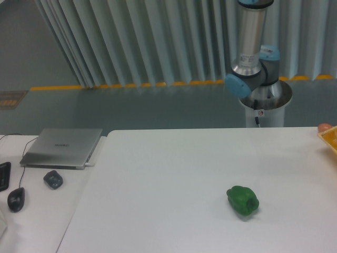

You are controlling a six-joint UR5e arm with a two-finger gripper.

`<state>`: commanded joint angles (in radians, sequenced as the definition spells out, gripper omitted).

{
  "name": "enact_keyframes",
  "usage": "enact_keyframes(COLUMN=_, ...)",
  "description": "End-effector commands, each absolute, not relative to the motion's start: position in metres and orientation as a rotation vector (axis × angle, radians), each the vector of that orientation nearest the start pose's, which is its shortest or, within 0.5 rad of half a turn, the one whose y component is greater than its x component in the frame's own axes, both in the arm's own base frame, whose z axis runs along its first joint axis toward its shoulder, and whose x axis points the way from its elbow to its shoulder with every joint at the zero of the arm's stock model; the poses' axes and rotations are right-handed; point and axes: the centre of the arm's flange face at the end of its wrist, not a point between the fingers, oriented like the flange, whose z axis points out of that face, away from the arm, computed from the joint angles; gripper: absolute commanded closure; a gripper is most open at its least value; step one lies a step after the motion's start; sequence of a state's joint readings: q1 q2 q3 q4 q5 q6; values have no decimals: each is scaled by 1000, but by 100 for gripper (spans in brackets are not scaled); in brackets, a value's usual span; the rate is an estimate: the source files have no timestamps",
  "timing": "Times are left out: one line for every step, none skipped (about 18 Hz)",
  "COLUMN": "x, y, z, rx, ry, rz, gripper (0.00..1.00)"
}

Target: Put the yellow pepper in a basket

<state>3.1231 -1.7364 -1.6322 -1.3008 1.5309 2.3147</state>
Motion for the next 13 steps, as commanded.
enact_keyframes(x=-555, y=145, z=397, rx=-2897, ry=1155, rz=80, gripper=52)
enact_keyframes(x=-556, y=144, z=395, rx=-2896, ry=1152, rz=78, gripper=51)
enact_keyframes(x=-557, y=143, z=394, rx=-2897, ry=1150, rz=78, gripper=51)
enact_keyframes(x=-557, y=143, z=394, rx=-2898, ry=1147, rz=78, gripper=51)
enact_keyframes(x=-557, y=143, z=394, rx=-2899, ry=1148, rz=80, gripper=48)
enact_keyframes(x=-557, y=144, z=394, rx=-2897, ry=1152, rz=80, gripper=31)
enact_keyframes(x=-557, y=144, z=394, rx=-2896, ry=1152, rz=83, gripper=21)
enact_keyframes(x=-557, y=146, z=393, rx=-2891, ry=1155, rz=83, gripper=1)
enact_keyframes(x=-557, y=150, z=393, rx=-2878, ry=1145, rz=91, gripper=0)
enact_keyframes(x=-558, y=150, z=393, rx=-2866, ry=1131, rz=102, gripper=0)
enact_keyframes(x=-557, y=153, z=393, rx=-2859, ry=1126, rz=108, gripper=0)
enact_keyframes(x=-557, y=155, z=393, rx=-2854, ry=1150, rz=114, gripper=0)
enact_keyframes(x=-557, y=156, z=393, rx=-2852, ry=1154, rz=114, gripper=0)
